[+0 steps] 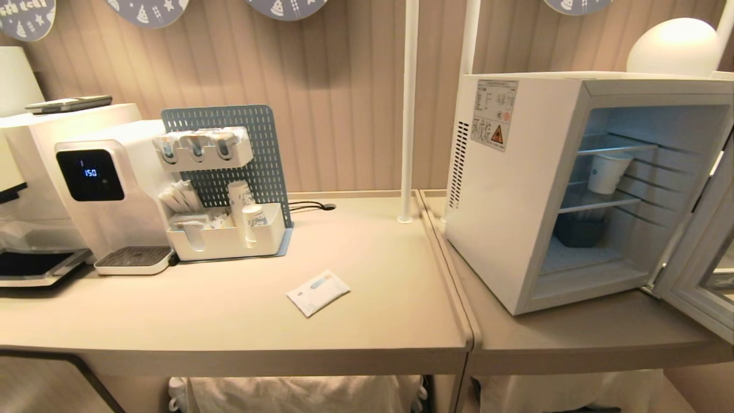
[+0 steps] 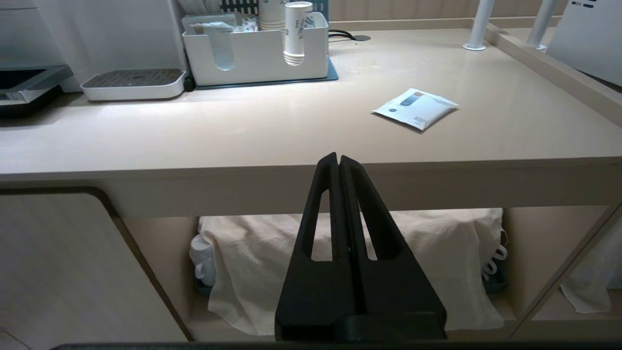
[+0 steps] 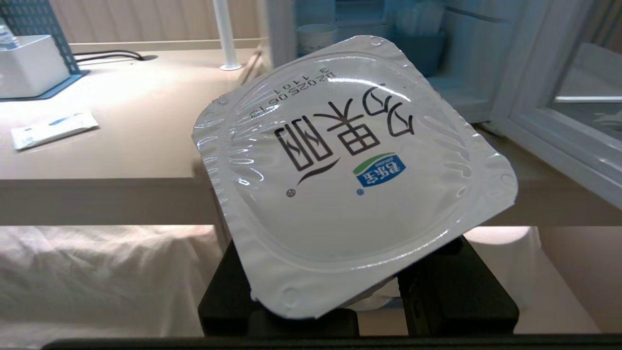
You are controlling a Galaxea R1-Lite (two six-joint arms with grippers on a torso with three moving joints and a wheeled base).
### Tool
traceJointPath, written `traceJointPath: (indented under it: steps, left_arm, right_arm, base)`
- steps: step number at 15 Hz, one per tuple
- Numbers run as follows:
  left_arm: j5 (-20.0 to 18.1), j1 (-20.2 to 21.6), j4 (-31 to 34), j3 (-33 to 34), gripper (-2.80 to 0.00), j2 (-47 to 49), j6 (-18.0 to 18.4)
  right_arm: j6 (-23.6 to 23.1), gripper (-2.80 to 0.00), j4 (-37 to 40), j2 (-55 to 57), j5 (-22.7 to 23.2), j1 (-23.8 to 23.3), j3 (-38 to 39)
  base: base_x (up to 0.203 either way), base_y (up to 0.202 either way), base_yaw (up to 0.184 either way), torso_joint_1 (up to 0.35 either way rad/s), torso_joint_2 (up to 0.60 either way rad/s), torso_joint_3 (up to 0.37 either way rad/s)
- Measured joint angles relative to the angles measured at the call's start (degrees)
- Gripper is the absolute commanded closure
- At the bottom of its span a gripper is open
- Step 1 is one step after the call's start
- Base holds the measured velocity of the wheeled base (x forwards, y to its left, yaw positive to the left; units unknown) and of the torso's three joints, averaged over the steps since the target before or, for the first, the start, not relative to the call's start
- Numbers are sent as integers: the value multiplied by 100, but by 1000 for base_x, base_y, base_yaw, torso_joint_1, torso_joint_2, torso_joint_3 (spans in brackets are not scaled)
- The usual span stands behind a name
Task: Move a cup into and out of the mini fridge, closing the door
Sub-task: Place the yoghurt on the table
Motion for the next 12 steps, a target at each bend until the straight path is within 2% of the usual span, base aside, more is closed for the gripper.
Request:
traceJointPath:
  steps: [12]
  left_arm:
    - [-4,-1,0,4,0,0,-2]
  right_arm:
    - [7,0,-4,0,-3,-2,0]
  base:
    - [0,191,1,2,3,4]
